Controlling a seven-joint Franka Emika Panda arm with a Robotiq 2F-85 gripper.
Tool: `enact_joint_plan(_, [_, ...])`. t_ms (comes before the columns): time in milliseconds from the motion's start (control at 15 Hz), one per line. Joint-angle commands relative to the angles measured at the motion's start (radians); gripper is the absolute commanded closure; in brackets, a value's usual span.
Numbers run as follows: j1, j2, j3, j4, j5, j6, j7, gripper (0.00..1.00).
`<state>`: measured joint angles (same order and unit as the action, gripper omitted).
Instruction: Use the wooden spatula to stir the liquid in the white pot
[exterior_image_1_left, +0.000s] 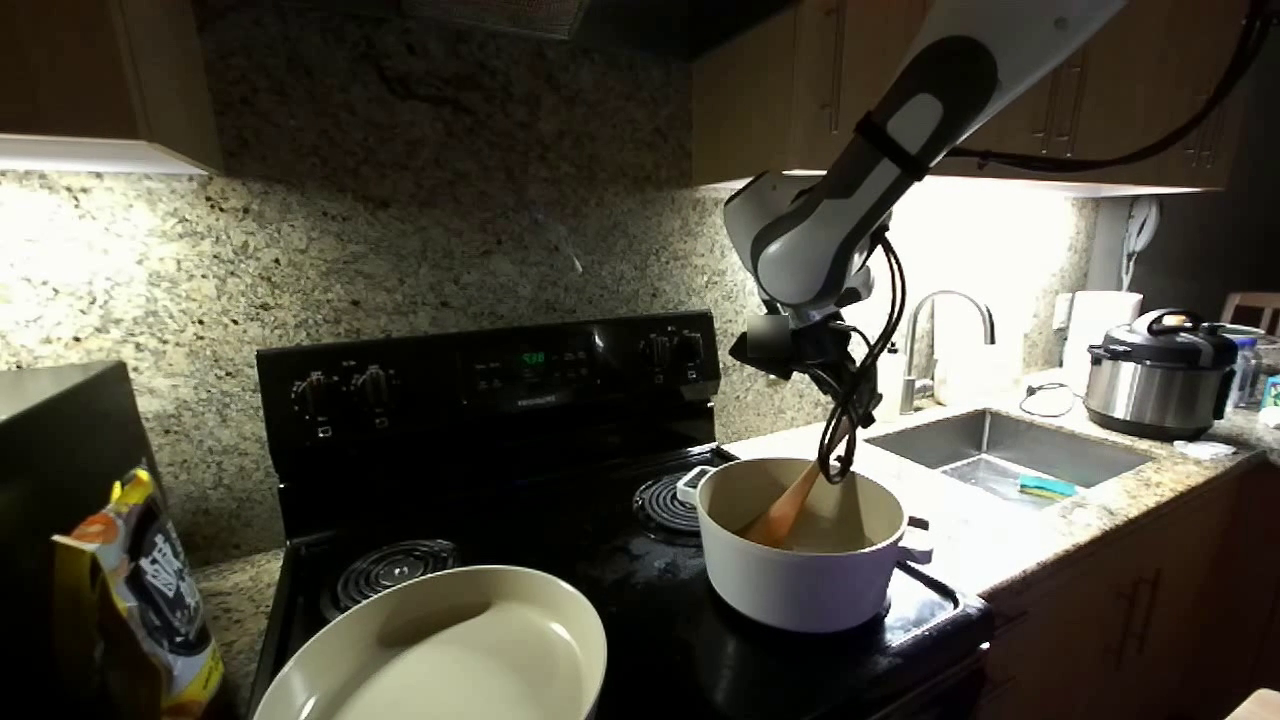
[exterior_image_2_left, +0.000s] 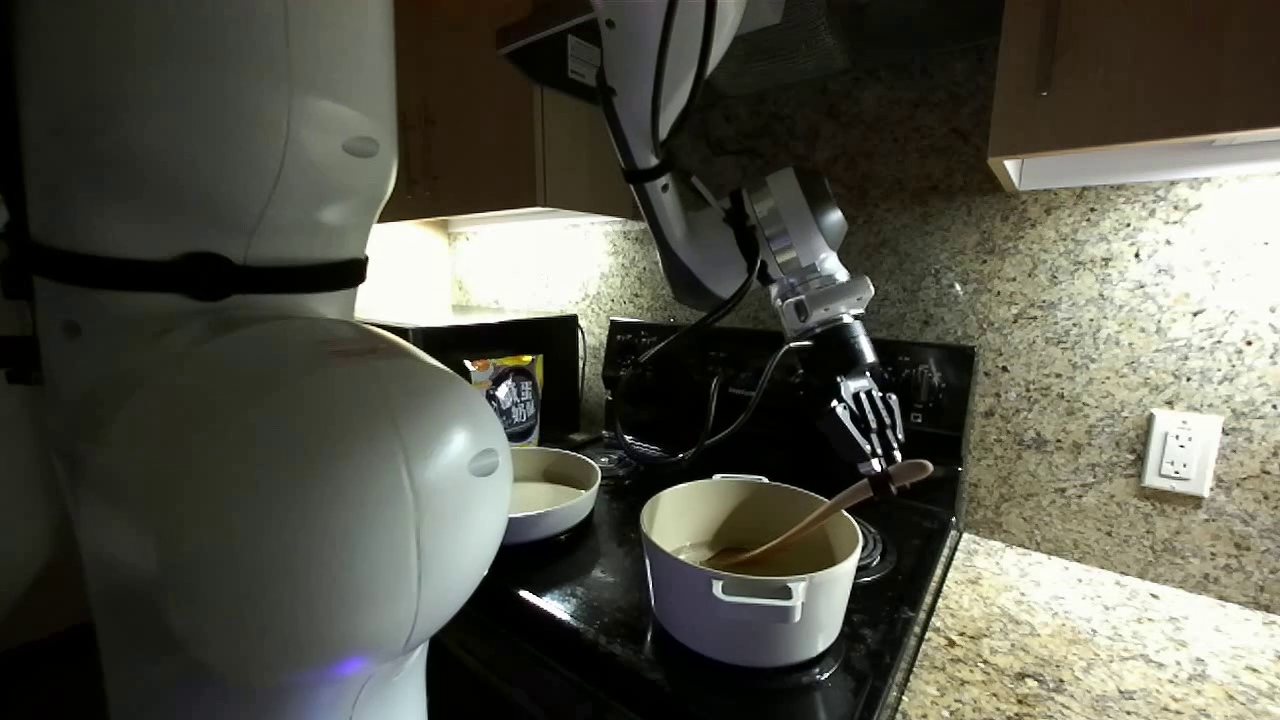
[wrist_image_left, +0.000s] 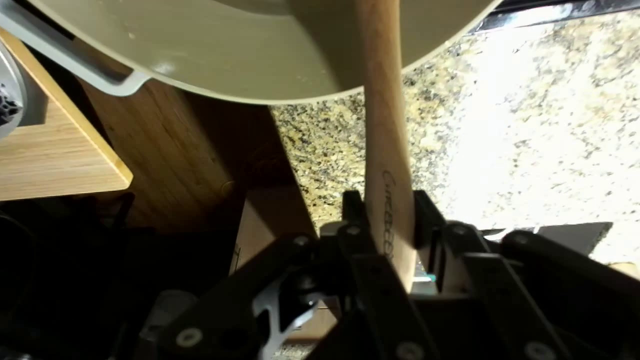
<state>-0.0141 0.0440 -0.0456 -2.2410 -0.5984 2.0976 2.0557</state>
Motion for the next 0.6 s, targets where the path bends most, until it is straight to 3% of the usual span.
enact_joint_plan(0, [-0.033,0.051,-0.027,-0.014,0.023,0.178,-0.088,0.90])
enact_joint_plan(400, [-0.059,0.123,-0.069,-0.011,0.090,0.377,-0.272,0.91])
enact_joint_plan(467, [-0.061,0.120,-0.073,-0.018,0.107,0.390,-0.301,0.78])
enact_joint_plan(533, [-0.061,0.116,-0.078,-0.023,0.122,0.401,-0.329,0.48])
